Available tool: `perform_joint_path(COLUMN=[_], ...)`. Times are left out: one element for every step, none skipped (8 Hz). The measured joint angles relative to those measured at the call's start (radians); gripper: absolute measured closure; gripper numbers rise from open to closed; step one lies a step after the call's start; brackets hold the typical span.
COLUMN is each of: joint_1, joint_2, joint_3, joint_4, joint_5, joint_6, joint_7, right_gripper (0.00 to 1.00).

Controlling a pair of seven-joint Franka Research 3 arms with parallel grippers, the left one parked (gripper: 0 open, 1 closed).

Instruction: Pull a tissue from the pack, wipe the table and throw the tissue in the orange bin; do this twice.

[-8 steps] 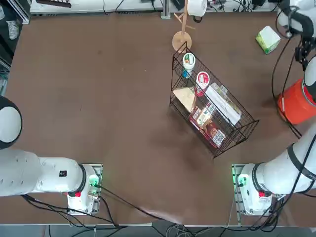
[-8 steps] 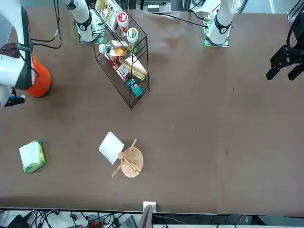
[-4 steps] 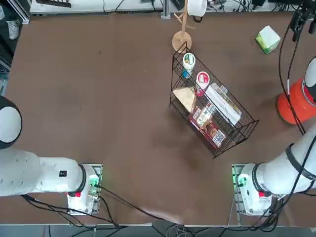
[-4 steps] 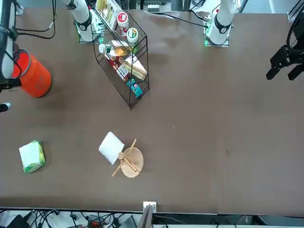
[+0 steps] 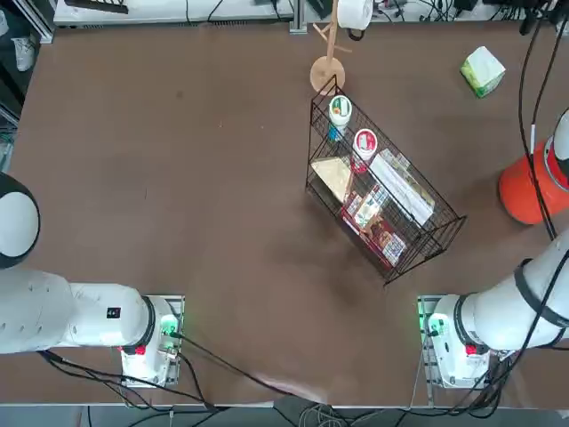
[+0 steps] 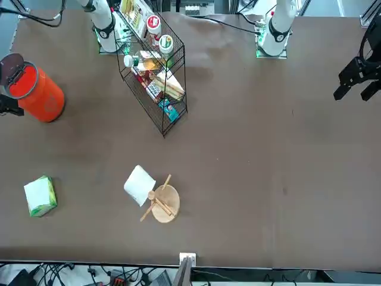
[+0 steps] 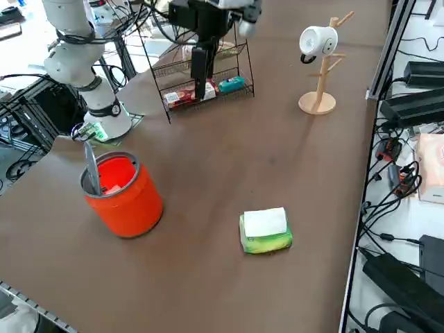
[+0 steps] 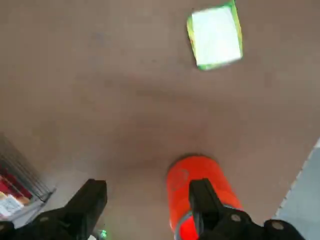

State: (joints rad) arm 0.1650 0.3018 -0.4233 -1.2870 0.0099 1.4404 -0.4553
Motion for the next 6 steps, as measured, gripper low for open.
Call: perform_joint_path(joint_1=[0.003, 0.011, 0.015, 0.01, -0.005, -0.042], joint_2=[-0.014, -0.032, -0.057, -0.085, -0.122, -0.168], joint_3=[0.0, 0.007, 0.03, 0.072, 0.13, 0.207], joint_4=[0.011, 0.016, 0.014, -0.001, -0.039, -0.097], joint_5=[0.032, 0.047, 0.05, 0.048, 0.038, 0.02], joint_6=[0.0, 0.005, 0.01, 0.015, 0.026, 0.04], joint_7=[0.047, 0.11, 0.161, 0.201, 0.245, 0.281], right_gripper=[0.0, 0.0, 0.0, 0.0, 0.0, 0.0])
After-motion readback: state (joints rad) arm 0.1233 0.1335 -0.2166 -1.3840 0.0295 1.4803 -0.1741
